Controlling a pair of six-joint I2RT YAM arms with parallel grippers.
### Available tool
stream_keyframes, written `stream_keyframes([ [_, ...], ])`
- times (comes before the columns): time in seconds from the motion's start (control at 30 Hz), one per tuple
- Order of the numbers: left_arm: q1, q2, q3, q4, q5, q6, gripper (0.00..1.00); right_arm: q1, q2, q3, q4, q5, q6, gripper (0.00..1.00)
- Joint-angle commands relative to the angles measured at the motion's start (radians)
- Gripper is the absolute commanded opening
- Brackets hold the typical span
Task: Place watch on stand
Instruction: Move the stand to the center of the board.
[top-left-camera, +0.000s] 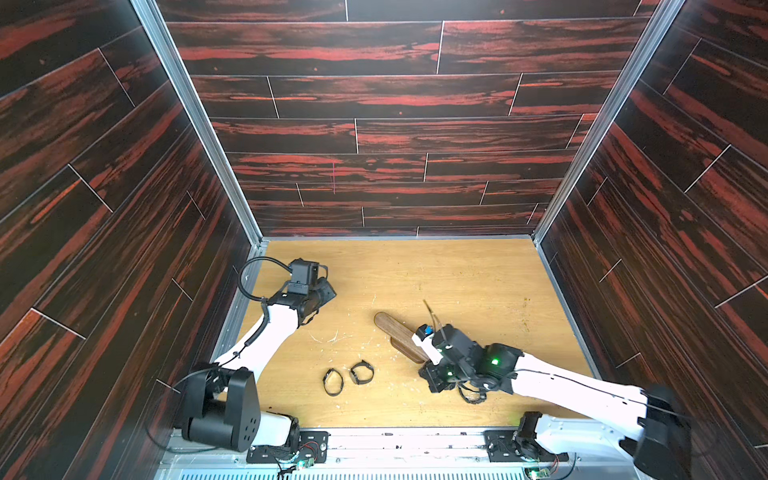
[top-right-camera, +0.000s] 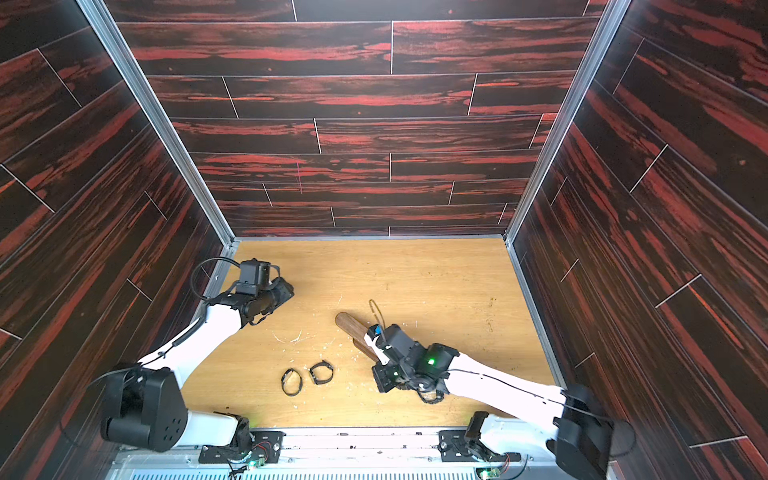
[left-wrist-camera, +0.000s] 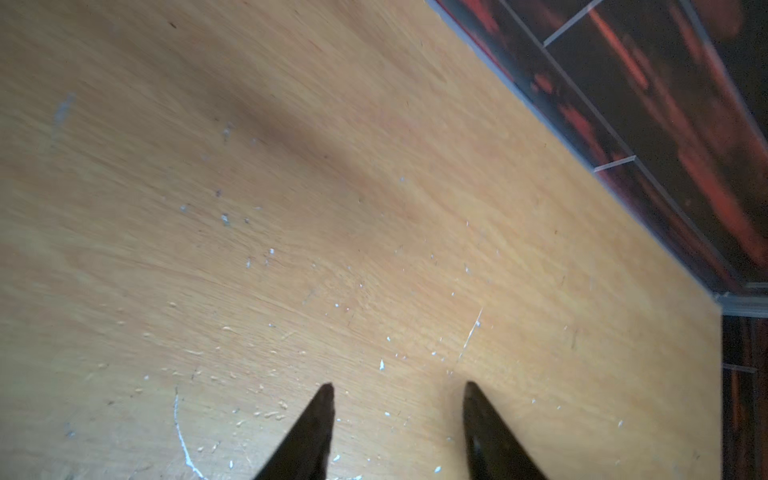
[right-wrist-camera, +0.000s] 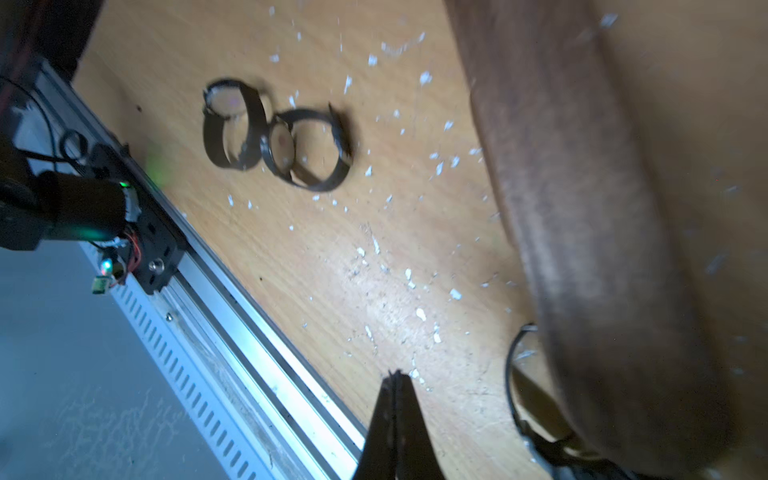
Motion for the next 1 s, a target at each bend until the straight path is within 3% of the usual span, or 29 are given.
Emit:
stream_keyframes([
  [0.0, -0.028, 0.024, -0.017, 0.026, 0.029, -0.046, 0.6, 0.006, 0.03, -0.015, 0.009, -0.001, 0.041, 0.0],
  [0.27, -0.145, 0.135, 0.011, 0.06, 0.06, -0.09, 0.63, 0.004, 0.11, -0.012, 0.026, 0.114, 0.056, 0.0],
  [0.43, -0.173, 0.188, 0.023, 0.093, 0.098, -0.127, 0.63, -0.012, 0.165, 0.002, 0.054, 0.166, 0.061, 0.0],
  [0.97, -0.196, 0.273, 0.045, 0.149, 0.162, -0.187, 0.63, -0.247, 0.319, 0.077, 0.171, 0.073, -0.065, 0.0],
])
